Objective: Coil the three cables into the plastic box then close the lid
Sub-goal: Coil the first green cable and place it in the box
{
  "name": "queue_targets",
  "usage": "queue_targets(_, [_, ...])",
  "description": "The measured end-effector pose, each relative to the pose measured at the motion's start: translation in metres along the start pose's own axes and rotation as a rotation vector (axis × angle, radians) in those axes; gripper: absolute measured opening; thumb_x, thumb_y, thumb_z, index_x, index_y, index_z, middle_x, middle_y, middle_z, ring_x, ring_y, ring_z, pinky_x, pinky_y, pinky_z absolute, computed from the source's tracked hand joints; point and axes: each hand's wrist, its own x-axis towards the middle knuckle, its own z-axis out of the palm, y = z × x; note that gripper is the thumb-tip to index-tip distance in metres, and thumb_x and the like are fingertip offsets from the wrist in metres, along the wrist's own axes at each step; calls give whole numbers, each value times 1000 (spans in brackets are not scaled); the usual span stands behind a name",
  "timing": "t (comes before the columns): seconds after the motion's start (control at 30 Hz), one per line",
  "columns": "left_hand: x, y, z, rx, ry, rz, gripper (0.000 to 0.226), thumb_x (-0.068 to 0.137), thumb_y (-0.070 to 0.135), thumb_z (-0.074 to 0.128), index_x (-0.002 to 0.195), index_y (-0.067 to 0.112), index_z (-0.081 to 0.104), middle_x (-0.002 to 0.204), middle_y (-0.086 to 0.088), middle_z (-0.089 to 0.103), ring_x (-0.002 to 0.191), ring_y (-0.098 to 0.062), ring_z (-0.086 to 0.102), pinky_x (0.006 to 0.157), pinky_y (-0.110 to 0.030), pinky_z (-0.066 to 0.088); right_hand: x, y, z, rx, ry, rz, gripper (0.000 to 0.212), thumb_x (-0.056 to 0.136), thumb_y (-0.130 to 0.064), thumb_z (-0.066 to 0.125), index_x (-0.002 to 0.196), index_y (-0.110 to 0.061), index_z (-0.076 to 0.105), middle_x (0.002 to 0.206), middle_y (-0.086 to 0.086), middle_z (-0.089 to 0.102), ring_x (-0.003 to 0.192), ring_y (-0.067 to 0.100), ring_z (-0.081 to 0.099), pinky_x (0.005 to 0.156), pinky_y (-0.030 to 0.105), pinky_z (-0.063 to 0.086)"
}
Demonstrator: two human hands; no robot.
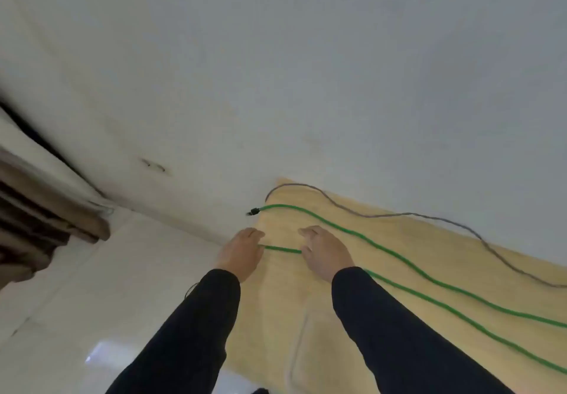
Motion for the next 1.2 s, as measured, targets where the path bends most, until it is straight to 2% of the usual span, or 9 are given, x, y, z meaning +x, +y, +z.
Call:
queue_targets(0.23, [14,-52,27,-148,-36,50,31,95,24,47,123,19,58,121,-4,58,105,-21,58,92,-28,45,33,-17,47,99,-68,60,38,94,-20,48,132,-16,49,133,3,52,121,19,46,100,28,37])
queue_targets(0.4, [24,-64,28,-255,38,122,22,93,15,51,107,15,67,104,-6,62,93,-21,59,85,-30,48,43,-20,57,108,-39,102,31,94,-19,47,124,-21,58,104,7,60,100,22,54,84,29,43])
queue_targets(0.47, [32,-66,22,-284,55,156,21,92,12,51,106,13,67,103,-7,63,92,-21,59,84,-33,48,47,-20,51,162,11,106,29,94,-20,49,120,-22,61,96,8,61,91,24,56,78,31,45])
queue_targets(0.57, [46,-57,2,-373,131,186,21,93,8,48,106,8,65,101,-9,62,85,-18,57,81,-22,44,52,-25,29,234,109,73,27,93,-19,51,118,-22,63,90,10,63,85,24,58,77,32,47])
queue_targets(0.7, [70,-25,-42,-577,190,114,22,95,7,40,100,13,61,94,-4,61,84,-18,57,78,-25,47,55,-36,-15,355,288,33,29,92,-14,52,120,-21,61,96,-1,63,84,6,54,75,13,37])
queue_targets(0.83, [90,18,-81,-864,261,12,21,98,12,34,96,17,55,85,4,55,77,-13,55,63,-10,46,44,-29,-62,441,483,49,31,94,-14,49,121,-23,60,92,2,65,83,12,57,73,5,38])
queue_targets(1.0, [91,89,-98,-1253,-29,94,29,101,19,28,84,15,51,64,2,39,57,-12,37,65,-26,40,26,-15,-124,438,715,50,31,94,-15,48,121,-23,60,88,3,64,77,6,54,69,-1,37])
queue_targets(1.1, [79,141,-107,-1650,-238,69,30,100,20,31,76,15,47,52,6,34,50,-10,29,54,-21,37,9,4,-159,432,812,64,32,94,-14,47,122,-23,60,90,7,64,79,12,53,68,-1,36])
queue_targets(1.2, [74,192,-123,-1994,-338,145,33,101,25,31,75,14,48,47,8,34,42,-6,31,46,-16,37,-13,26,-182,489,844,60,33,95,-15,46,124,-25,58,81,-3,58,74,8,50,67,2,37])
